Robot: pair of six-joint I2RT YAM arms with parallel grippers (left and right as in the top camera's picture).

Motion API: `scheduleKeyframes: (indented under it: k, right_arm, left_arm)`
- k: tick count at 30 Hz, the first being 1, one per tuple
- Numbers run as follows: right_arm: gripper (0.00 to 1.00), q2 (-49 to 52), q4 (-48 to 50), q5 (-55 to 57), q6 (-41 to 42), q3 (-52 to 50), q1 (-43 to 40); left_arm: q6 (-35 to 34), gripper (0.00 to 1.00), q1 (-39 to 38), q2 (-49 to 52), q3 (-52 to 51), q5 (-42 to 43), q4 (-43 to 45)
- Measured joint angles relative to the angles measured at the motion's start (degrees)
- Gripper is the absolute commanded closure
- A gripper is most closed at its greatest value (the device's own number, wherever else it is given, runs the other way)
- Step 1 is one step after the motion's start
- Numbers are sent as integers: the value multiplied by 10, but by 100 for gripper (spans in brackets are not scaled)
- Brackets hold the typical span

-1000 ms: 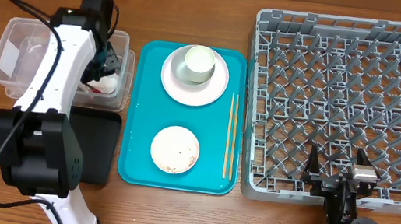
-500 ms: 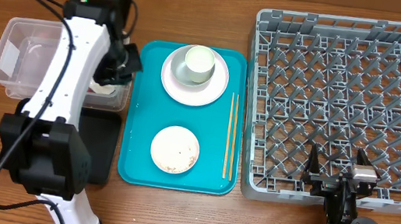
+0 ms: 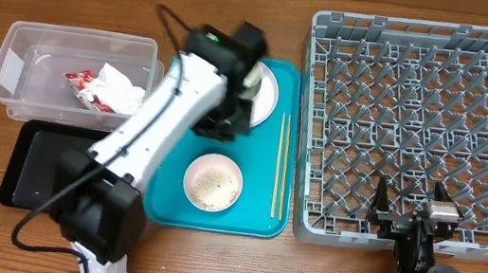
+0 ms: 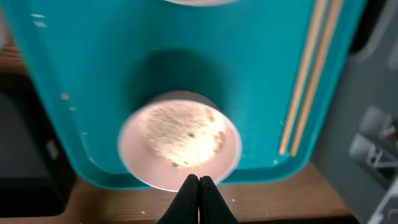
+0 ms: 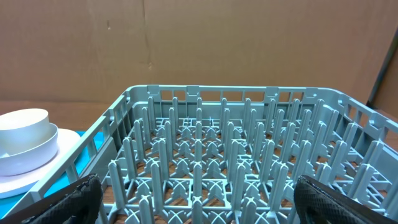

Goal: Sort waste into correct bins and load items into the dishwasher
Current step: 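Reach left gripper to the pink rice bowl and grip its rim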

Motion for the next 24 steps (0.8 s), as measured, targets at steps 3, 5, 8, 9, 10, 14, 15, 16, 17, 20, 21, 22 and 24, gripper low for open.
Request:
scheduleKeyframes:
  k: [3,5,8,9,10,14,15,16,17,20,21,22,24]
  right_arm:
    - [0,0,0,0,0,0,0]
    - [0,0,0,0,0,0,0]
    - [0,0,0,0,0,0,0]
    - [0,0,0,0,0,0,0]
    - [0,0,0,0,0,0,0]
    - [0,0,0,0,0,0,0]
    - [0,0,0,0,0,0,0]
    - [0,0,0,0,0,0,0]
    - [0,0,0,0,0,0,0]
    - [0,0,0,0,0,0,0]
    - [0,0,0,0,0,0,0]
    - [0,0,0,0,0,0,0]
    - [0,0,0,0,0,0,0]
  left_arm:
    - [3,81,-52,0,-3,1,13]
    - [2,81,-78,0,-9,2,23]
    - [0,85,-112,0,-28,0,33]
    - [-3,85,-122,0,-36,-4,32]
    - [-6,84,-128,0,-42,-8,31]
    - [-30,84,-136,0,-63,-27,34]
    - [-35,83,-135,0,-68,-31,37]
    - [-40,82,-135,0,-73,-34,38]
    - [-44,80,-135,0,-77,-36,40]
    - [-51,74,-135,0,-88,-40,50]
    - [-53,73,-135,0,-91,-41,56]
    - [-56,73,-135,0,-92,-42,62]
    - [-61,72,-135,0,-101,-42,72]
